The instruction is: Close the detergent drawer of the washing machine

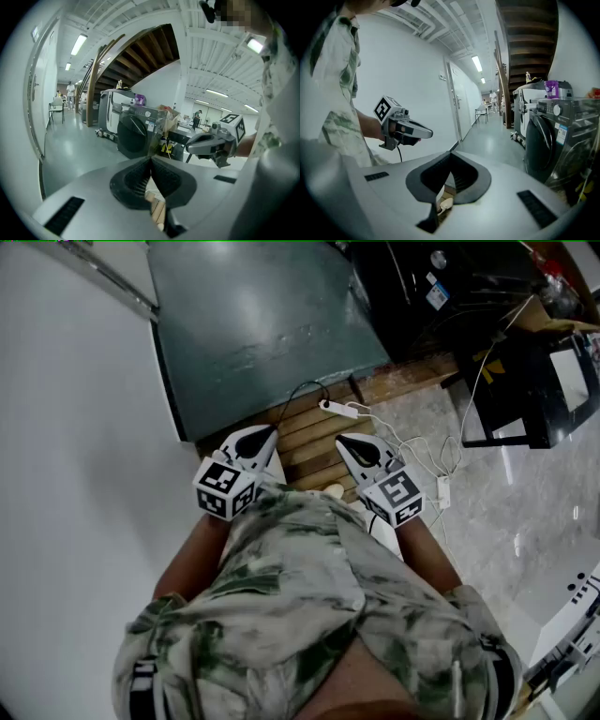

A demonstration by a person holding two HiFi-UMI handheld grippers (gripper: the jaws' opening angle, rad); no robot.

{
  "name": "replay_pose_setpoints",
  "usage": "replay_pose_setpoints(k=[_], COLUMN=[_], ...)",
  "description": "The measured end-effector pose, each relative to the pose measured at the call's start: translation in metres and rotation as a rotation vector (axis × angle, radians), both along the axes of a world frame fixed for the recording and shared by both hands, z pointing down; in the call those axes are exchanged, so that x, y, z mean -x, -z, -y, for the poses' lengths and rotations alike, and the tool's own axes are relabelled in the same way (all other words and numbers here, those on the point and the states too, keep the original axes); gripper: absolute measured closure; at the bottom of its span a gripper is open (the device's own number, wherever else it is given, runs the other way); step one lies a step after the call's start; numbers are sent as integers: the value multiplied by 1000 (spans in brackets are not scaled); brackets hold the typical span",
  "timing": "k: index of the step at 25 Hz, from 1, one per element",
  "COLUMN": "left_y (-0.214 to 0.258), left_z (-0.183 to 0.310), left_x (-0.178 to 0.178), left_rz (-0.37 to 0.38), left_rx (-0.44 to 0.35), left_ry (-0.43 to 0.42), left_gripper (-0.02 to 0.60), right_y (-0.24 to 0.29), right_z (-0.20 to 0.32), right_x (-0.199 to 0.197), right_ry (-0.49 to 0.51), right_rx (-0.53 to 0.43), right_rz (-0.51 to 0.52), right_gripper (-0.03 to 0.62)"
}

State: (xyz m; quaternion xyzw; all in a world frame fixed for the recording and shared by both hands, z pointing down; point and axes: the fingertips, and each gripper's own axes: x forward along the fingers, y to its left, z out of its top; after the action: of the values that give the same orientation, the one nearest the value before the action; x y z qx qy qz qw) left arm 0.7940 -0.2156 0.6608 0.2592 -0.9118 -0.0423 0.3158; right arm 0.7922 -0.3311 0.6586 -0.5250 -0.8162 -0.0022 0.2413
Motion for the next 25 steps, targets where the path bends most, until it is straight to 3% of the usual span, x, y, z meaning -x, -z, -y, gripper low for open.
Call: replay_pose_setpoints(k=[15, 18, 20, 25], left_y=[1, -6, -7, 67], left_z=[-104, -145, -176, -234], left_x=[75, 110, 130, 107], left_rz=[40, 46, 57, 71], left_rx=[-44, -28, -31, -38], left_ry=[5, -13, -28, -89], left_gripper=[557, 557, 557, 557], right_y=[11, 2, 3, 79], right_z=[-114, -157, -188, -259], right_x=[65, 101, 124, 125], right_ry=[43, 45, 26, -7], right_rx=[-43, -66, -85, -90], right_rz=[42, 36, 49, 90], right_gripper=[569, 514, 513, 503])
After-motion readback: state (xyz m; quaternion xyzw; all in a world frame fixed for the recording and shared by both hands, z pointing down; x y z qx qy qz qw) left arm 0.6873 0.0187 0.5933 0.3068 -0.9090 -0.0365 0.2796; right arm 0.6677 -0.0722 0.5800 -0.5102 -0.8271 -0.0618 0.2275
